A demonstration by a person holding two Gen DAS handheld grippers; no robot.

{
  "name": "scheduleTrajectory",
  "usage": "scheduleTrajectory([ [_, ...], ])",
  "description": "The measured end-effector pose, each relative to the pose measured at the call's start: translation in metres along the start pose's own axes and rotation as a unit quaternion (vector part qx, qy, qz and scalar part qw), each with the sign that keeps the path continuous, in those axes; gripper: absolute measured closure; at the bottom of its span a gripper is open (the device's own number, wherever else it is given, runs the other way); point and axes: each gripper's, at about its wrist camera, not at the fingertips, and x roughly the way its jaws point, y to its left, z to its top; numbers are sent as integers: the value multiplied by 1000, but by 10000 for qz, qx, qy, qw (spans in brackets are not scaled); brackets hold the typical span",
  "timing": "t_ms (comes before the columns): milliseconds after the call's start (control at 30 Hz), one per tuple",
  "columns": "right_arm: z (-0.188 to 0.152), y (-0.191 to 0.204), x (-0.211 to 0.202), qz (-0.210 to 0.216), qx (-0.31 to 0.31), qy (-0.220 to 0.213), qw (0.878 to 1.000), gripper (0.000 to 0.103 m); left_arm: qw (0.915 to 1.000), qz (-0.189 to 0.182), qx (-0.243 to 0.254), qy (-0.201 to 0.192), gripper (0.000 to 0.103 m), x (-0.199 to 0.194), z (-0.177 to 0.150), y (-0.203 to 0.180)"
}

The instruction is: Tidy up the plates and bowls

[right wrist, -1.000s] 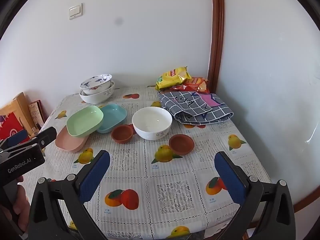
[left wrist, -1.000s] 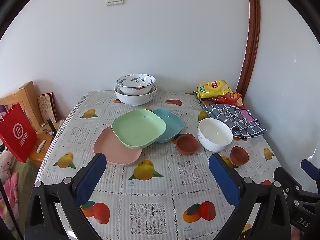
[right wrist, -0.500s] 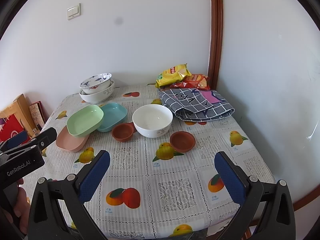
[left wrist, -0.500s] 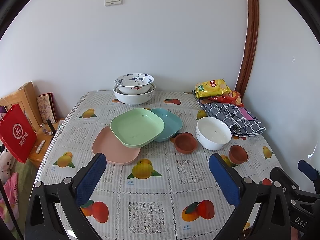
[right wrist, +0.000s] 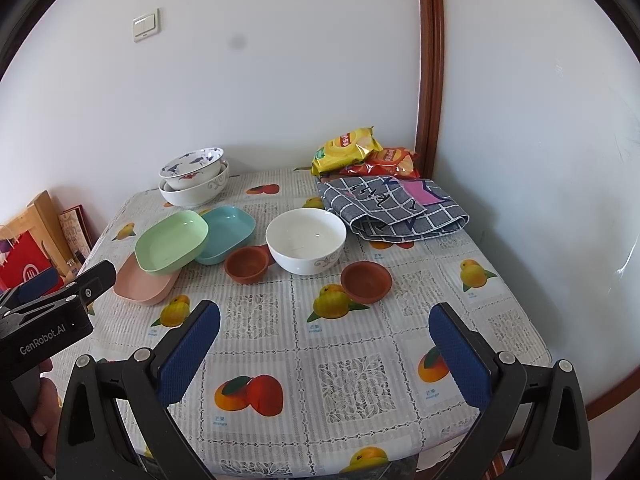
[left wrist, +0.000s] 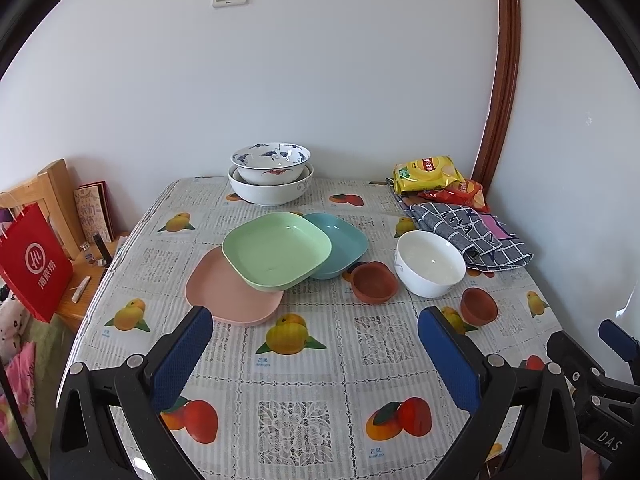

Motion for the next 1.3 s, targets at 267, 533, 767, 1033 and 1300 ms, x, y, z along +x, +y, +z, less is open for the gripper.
scheduleTrajectory([
  [267,0,1,-3,10,29,-28,10000,0,10000,3,-15,-19,0,-2,-1,1],
  [533,0,2,-3,19,48,-25,10000,0,10000,4,-25,-16,0,-2,-1,2],
  [767,-1,2,-2,22,55,-24,10000,0,10000,8,-8,10,0,-1,-1,1],
  [1033,-2,1,-1,44,102,-10,9999,0,10000,2,-21,0,0,0,-2,2],
  [1300,-2,2,-2,52,91,-20,9999,0,10000,9,-23,-2,0,-1,-3,3],
])
